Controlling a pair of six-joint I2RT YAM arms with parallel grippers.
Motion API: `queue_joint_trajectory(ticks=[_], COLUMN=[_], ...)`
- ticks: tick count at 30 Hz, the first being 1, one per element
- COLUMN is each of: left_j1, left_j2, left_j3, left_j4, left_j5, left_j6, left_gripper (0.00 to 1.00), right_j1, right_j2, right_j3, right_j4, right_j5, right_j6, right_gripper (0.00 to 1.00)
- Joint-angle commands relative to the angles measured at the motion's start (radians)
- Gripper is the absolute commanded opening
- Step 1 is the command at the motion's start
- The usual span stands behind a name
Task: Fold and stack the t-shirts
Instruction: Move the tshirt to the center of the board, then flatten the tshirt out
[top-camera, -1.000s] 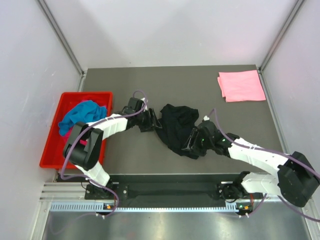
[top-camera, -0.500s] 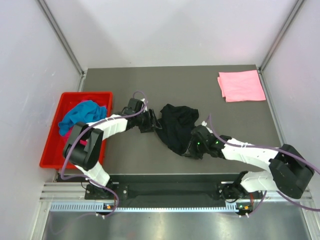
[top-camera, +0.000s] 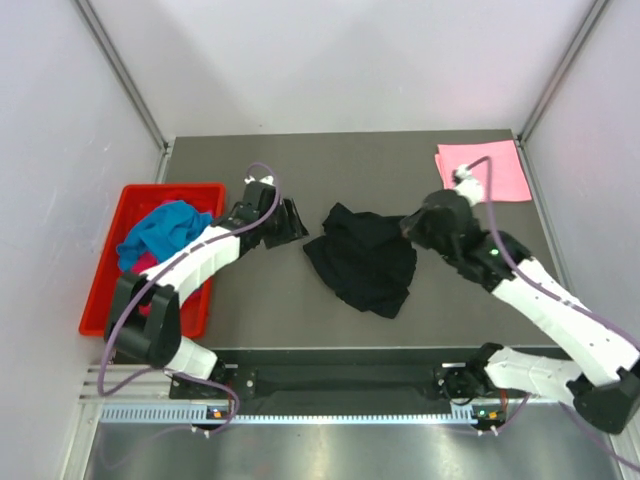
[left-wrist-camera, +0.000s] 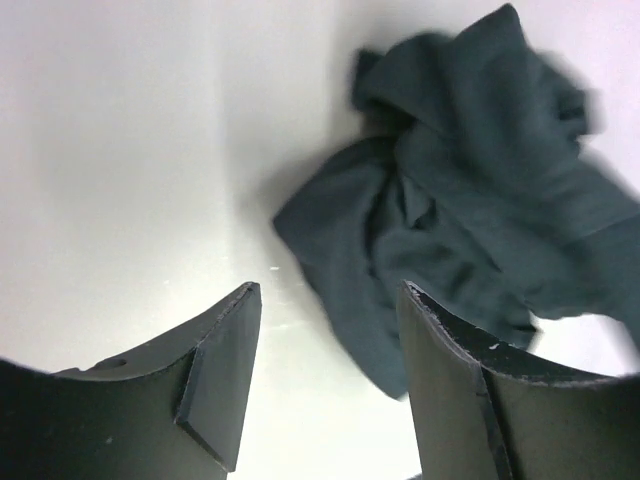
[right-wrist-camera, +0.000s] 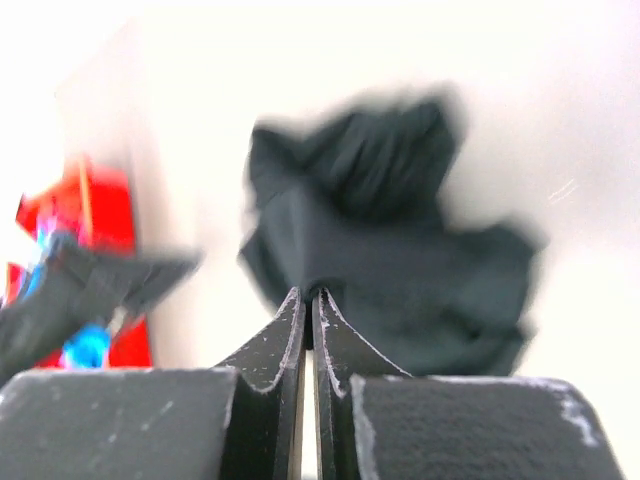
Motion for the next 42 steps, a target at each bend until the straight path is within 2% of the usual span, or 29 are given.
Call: queue_joint_trajectory(ticks=[1, 7, 17, 18, 19, 20, 21, 22, 23, 24, 25, 26, 27, 28, 29, 31, 33, 35, 39, 40, 42], left_j1=[0.000, 0.000, -0.016, -0.016, -0.016, -0.014, -0.013, -0.004, 0.004, 0.012, 0.027, 0.032, 0.033, 0.035, 0.033, 0.033, 0.033, 0.033, 0.029, 0.020, 0.006], left_j2=[-0.091, -0.025, 0.234, 0.242, 0.246, 0.248, 0.243, 0.236, 0.213, 0.196, 0.177, 0.136, 0.113, 0.089, 0.035, -0.017, -0.085, -0.157, -0.290, -0.341, -0.386], left_j3=[0.014, -0.038, 0.005, 0.007, 0.013, 0.052, 0.089, 0.135, 0.246, 0.308, 0.368, 0.480, 0.532, 0.577, 0.621, 0.642, 0.608, 0.503, 0.208, 0.080, -0.051], left_j4=[0.047, 0.150, 0.210, 0.234, 0.239, 0.230, 0.149, 0.095, 0.039, -0.030, -0.130, -0.175, -0.212, -0.258, -0.260, -0.278, -0.283, -0.264, -0.194, -0.177, -0.110], left_j5=[0.012, 0.158, 0.268, 0.283, 0.299, 0.294, 0.264, 0.228, 0.190, 0.082, 0.035, -0.026, -0.145, -0.202, -0.239, -0.295, -0.274, -0.176, 0.050, 0.111, 0.174], left_j6=[0.022, 0.010, 0.008, -0.001, -0.007, -0.007, -0.001, 0.028, 0.045, 0.060, 0.095, 0.117, 0.134, 0.161, 0.177, 0.198, 0.192, 0.172, 0.050, 0.030, -0.024], left_gripper=[0.62, 0.63, 0.63, 0.58, 0.36, 0.24, 0.14, 0.00, 0.00, 0.00, 0.00, 0.00, 0.00, 0.00, 0.00, 0.00, 0.00, 0.00, 0.00, 0.00, 0.07], right_j1=[-0.130, -0.281, -0.328, -0.331, -0.341, -0.348, -0.356, -0.377, -0.388, -0.397, -0.419, -0.428, -0.439, -0.460, -0.471, -0.492, -0.502, -0.505, -0.505, -0.503, -0.505], right_j2=[-0.056, -0.123, -0.132, -0.124, -0.120, -0.101, -0.089, -0.072, -0.028, 0.000, 0.026, 0.073, 0.097, 0.113, 0.132, 0.175, 0.192, 0.169, 0.046, 0.020, -0.052], right_j3=[0.043, 0.059, 0.017, 0.020, 0.025, 0.042, 0.060, 0.086, 0.173, 0.233, 0.299, 0.435, 0.505, 0.572, 0.699, 0.810, 0.910, 0.900, 0.691, 0.597, 0.510], right_j4=[-0.148, -0.141, -0.058, -0.047, -0.020, 0.002, 0.022, 0.043, 0.052, 0.048, 0.037, 0.030, 0.013, 0.005, -0.004, -0.035, -0.075, -0.099, -0.124, -0.141, -0.176], right_j5=[0.157, 0.131, 0.005, -0.001, -0.018, -0.027, -0.042, -0.061, -0.075, -0.073, -0.070, -0.049, -0.038, -0.029, -0.020, -0.012, 0.005, 0.008, -0.018, -0.035, -0.056], right_j6=[-0.138, -0.257, -0.310, -0.313, -0.325, -0.336, -0.354, -0.404, -0.425, -0.443, -0.475, -0.489, -0.501, -0.521, -0.534, -0.563, -0.577, -0.586, -0.586, -0.584, -0.571], right_gripper=[0.00, 0.00, 0.00, 0.00, 0.00, 0.00, 0.00, 0.00, 0.00, 0.00, 0.00, 0.00, 0.00, 0.00, 0.00, 0.00, 0.00, 0.00, 0.00, 0.00, 0.00])
